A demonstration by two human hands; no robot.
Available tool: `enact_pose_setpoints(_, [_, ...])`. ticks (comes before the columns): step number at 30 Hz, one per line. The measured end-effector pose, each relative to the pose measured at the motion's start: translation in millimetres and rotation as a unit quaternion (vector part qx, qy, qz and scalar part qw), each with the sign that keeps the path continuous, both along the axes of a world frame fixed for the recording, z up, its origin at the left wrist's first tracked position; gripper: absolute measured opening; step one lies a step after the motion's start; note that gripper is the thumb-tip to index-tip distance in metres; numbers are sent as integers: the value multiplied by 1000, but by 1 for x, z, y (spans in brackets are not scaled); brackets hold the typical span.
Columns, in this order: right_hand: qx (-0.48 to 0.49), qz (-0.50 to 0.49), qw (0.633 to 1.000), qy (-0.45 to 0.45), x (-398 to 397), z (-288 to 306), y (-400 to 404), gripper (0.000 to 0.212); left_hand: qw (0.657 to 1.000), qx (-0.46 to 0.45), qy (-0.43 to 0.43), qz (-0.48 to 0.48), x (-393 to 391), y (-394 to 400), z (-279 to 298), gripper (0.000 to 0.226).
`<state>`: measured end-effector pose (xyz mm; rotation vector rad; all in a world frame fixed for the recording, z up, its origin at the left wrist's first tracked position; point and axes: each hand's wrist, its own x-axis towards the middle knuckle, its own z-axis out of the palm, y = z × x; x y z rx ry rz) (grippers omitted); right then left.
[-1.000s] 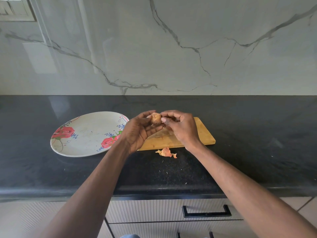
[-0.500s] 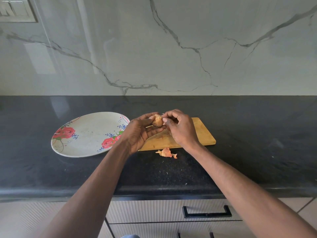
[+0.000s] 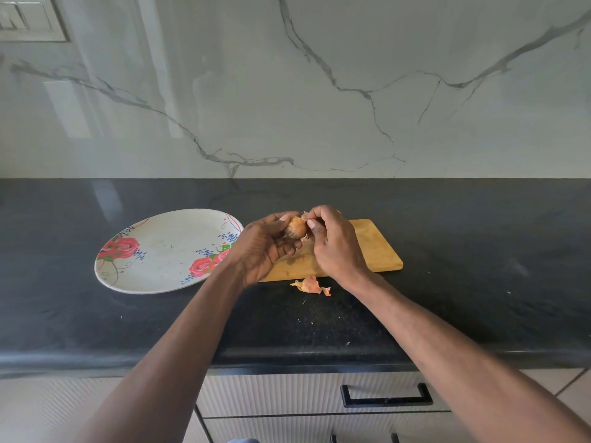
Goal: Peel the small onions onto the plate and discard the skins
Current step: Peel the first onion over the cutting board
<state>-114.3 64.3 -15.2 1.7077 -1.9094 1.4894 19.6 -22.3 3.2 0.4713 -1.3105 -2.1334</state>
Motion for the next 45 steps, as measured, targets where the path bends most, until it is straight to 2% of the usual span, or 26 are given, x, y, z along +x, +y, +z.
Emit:
enact_pose_setpoints(11, [52,12,991,-124,-2,5,1,11,1000,3,-13,19,2,-1,-1,27])
enact_pose_setpoints(17, [21,12,992,-121,-2,6,3,10,999,20,-10,26,4,-2,0,25])
enact_pose_setpoints(21, [-31,5,998,-59,2,4,3,8,999,20,-11,49,2,-1,1,19])
enact_pose_setpoints(24, [-60,-3,997,-53,1,5,4,9,996,23,-7,82,1,-2,1,21])
enact_pose_setpoints(31, [-25,12,1000,1,-5,-2,-3,3,992,50,-15,112,3,-4,1,29])
enact_pose_setpoints(35, [-17,36,998,-52,-4,2,0,18,993,43,-27,103,5,-2,3,24])
enact_pose_setpoints(41, [-12,63,993,-102,-3,7,1,23,997,10,-34,61,4,0,3,13])
enact_pose_setpoints(45, [-9,57,992,-115,-3,5,-1,17,998,1,-28,56,4,1,3,11])
